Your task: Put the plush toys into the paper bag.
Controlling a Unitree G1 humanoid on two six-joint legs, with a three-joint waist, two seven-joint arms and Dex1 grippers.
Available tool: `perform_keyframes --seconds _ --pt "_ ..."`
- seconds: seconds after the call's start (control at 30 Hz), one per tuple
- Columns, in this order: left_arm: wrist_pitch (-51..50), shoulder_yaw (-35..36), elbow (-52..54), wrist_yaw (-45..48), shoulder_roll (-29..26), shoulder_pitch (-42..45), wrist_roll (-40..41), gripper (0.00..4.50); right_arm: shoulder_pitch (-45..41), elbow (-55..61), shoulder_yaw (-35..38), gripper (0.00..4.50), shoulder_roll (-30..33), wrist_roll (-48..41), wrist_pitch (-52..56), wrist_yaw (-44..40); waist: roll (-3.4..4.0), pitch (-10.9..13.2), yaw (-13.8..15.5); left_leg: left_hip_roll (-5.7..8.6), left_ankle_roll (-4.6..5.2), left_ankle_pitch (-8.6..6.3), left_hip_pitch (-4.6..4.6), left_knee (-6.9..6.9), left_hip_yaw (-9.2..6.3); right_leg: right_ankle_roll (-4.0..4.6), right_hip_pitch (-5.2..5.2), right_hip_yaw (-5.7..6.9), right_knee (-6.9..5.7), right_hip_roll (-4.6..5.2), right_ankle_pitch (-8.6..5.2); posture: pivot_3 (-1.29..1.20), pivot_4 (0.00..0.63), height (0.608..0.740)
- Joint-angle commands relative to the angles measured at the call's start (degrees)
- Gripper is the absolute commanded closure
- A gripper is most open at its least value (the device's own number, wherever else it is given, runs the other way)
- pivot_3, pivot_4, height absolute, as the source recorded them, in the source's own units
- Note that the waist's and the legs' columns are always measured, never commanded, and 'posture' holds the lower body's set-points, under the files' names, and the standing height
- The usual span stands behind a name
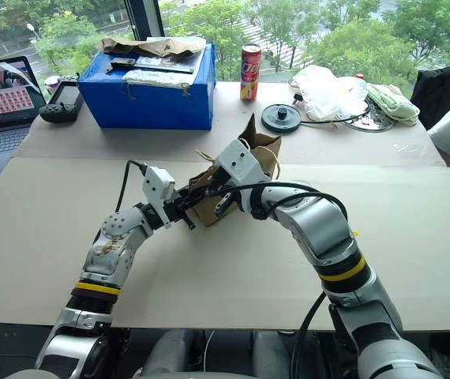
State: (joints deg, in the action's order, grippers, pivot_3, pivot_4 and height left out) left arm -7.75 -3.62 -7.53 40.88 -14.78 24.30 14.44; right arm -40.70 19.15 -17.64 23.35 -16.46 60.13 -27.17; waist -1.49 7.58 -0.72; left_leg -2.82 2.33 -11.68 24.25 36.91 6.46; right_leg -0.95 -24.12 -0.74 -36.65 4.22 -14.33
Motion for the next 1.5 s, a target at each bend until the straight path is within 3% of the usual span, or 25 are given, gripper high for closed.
perform_keyframes --seconds 0.03,0.13,0.3,0.5,0.63,0.8,0.97,1.13,1.5 --pt "1.8 -0.1 0.8 0.4 0.5 0.9 0.3 3.93 -1.0 2.1 1.4 4.50 0.8 0.3 0.7 -0.2 0.00 0.0 0.0 0.00 0.00 0.00 0.00 0.00 0.00 0.00 0.00 0.00 0.00 0.00 0.00 0.00 0.150 0.739" --pt "1.8 0.1 0.8 1.4 0.9 1.0 1.0 4.48 -0.8 3.0 1.6 4.50 1.6 0.0 0.8 -0.6 0.00 0.0 0.0 0.01 0.00 0.00 0.00 0.00 0.00 0.00 0.00 0.00 0.01 0.01 0.00 0.00 0.150 0.739" --pt "2.1 -0.1 0.4 1.4 0.7 0.9 0.0 4.48 1.0 7.8 5.7 4.50 5.2 -3.2 -0.9 -4.7 0.00 0.0 0.0 0.00 0.00 0.00 0.01 0.00 -0.01 0.00 0.00 0.00 0.02 0.00 0.00 0.00 0.150 0.739" --pt "2.9 1.6 -0.5 2.6 -1.5 1.0 0.4 4.48 6.4 12.7 17.3 4.50 12.4 -11.2 -3.7 -13.7 0.00 0.0 0.3 0.01 0.02 -0.01 0.02 0.00 -0.03 -0.01 0.06 0.03 0.13 0.03 0.00 0.00 0.150 0.739" --pt "3.3 4.5 0.1 8.9 -6.5 1.9 3.8 4.48 10.6 12.9 28.8 4.50 15.9 -20.9 -5.6 -21.8 -0.01 0.0 0.0 -0.01 0.02 -0.01 0.01 -0.03 -0.07 -0.01 0.08 0.04 0.20 -0.01 0.00 0.00 0.150 0.739" --pt "-0.9 6.6 3.9 20.2 -13.6 3.8 11.3 4.48 11.2 8.0 35.6 4.50 18.7 -28.5 -7.6 -28.0 -0.01 0.0 -0.1 -0.06 0.02 -0.01 -0.04 -0.07 -0.06 0.00 0.10 0.01 0.24 -0.06 0.00 0.00 0.150 0.739" --pt "-10.0 8.1 7.6 29.1 -19.5 4.3 20.2 4.48 10.0 3.0 36.9 4.50 20.6 -30.6 -9.1 -30.1 0.00 0.0 0.0 -0.04 0.02 -0.01 -0.04 -0.06 -0.04 -0.01 0.16 0.01 0.33 -0.01 0.00 0.00 0.150 0.739" --pt "-14.6 7.5 6.9 35.6 -22.8 5.1 23.3 4.48 10.3 -0.9 35.4 4.50 22.7 -29.2 -11.8 -31.2 0.00 0.0 0.1 -0.03 0.03 -0.02 -0.01 -0.07 -0.03 -0.01 0.15 0.03 0.39 -0.04 0.00 0.00 0.150 0.739" --pt "4.3 0.4 -4.0 46.1 -20.7 5.0 11.4 4.48 12.9 -3.7 34.1 4.50 26.3 -28.2 -14.3 -33.4 0.00 0.0 0.5 0.00 0.04 -0.03 0.01 -0.06 0.03 -0.01 0.15 0.02 0.44 -0.03 0.00 0.00 0.150 0.739"
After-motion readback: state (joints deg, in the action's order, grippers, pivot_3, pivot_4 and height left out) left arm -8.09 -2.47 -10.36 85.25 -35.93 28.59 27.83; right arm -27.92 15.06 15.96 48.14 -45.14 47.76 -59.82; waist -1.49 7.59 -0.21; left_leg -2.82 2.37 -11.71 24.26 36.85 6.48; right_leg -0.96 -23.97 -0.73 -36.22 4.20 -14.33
